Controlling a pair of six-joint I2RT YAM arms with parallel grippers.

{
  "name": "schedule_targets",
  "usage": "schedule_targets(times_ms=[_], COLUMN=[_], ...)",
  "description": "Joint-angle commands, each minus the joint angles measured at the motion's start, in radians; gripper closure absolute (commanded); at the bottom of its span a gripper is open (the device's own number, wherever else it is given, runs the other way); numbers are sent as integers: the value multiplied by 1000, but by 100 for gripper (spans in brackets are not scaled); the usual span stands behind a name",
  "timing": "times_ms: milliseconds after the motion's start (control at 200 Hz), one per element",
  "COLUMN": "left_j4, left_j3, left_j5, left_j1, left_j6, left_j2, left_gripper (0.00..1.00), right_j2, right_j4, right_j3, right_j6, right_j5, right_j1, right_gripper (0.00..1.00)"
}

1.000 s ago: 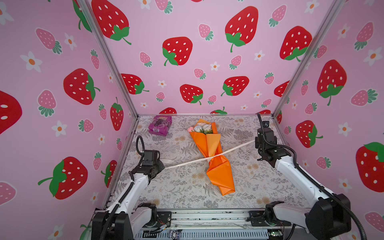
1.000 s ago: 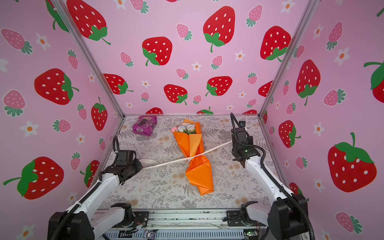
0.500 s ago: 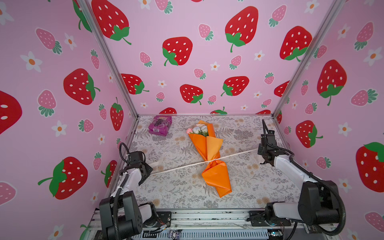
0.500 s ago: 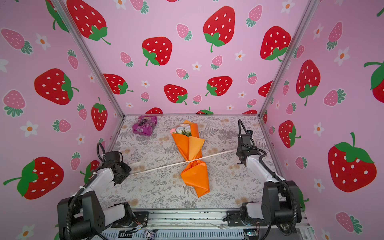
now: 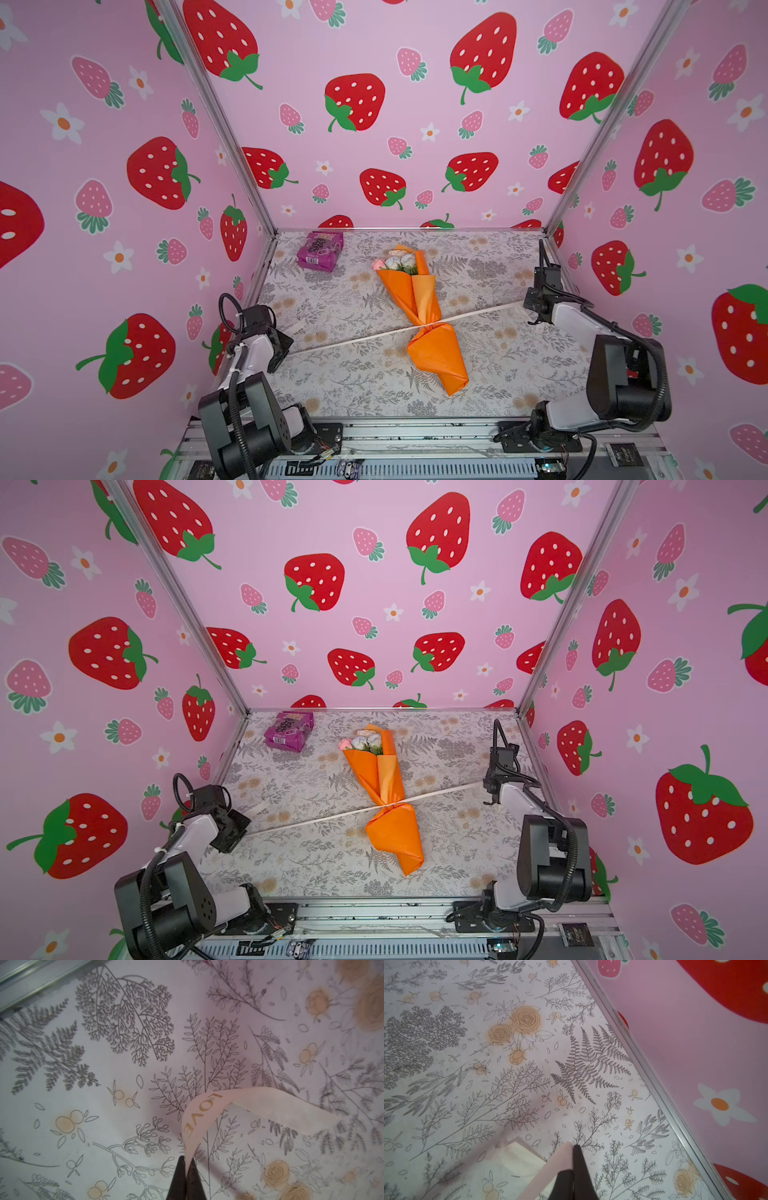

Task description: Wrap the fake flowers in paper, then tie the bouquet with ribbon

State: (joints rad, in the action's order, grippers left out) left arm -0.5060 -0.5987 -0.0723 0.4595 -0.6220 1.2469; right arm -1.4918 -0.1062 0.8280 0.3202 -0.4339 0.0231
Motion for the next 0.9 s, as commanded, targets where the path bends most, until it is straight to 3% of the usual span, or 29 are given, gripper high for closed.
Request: schedule_targets(times_ms=[0,245,305,410,475,510,585,675,760,850,890], left_j4=[-20,-43,-20,28,50,57,16,-12,-43,-64,-57], left_j3=[-51,-65,-62,-82,-92,-99,-136,-156,-164,-159,-152], left_j5=[-226,-268,-230,-94,15,53,56,73,86,138,194], left_j1=[29,28,16,-47,-78,-103,-158,-191,-199,-203,-215], left_j6=[19,20,33,93,115,125,136,140,130,116,107], left_j2=[2,11,6,-5,-21,-32,-55,-106,-160,-202,-218], left_gripper=[100,100,100,100,100,100,82,56,41,38,38], right_j2=[-16,-69,-58,-34,-18,-7,20,84,165,249,277], right_j4=[94,102,84,53,10,-12,-77,-148,-167,-162,-142], right_j3=[61,116,123,112,110,108,112,113,87,51,27], right_j6=[8,-12,-12,-64,-68,-79,-66,-33,-17,-28,-41], right_j5=[-182,-143,-57,203,294,333,347,395,487,640,775], right_j1=[-54,-89,-85,-68,-52,-46,-39,-32,-12,28,48], right_gripper=[100,100,100,100,100,93,68,52,45,43,45])
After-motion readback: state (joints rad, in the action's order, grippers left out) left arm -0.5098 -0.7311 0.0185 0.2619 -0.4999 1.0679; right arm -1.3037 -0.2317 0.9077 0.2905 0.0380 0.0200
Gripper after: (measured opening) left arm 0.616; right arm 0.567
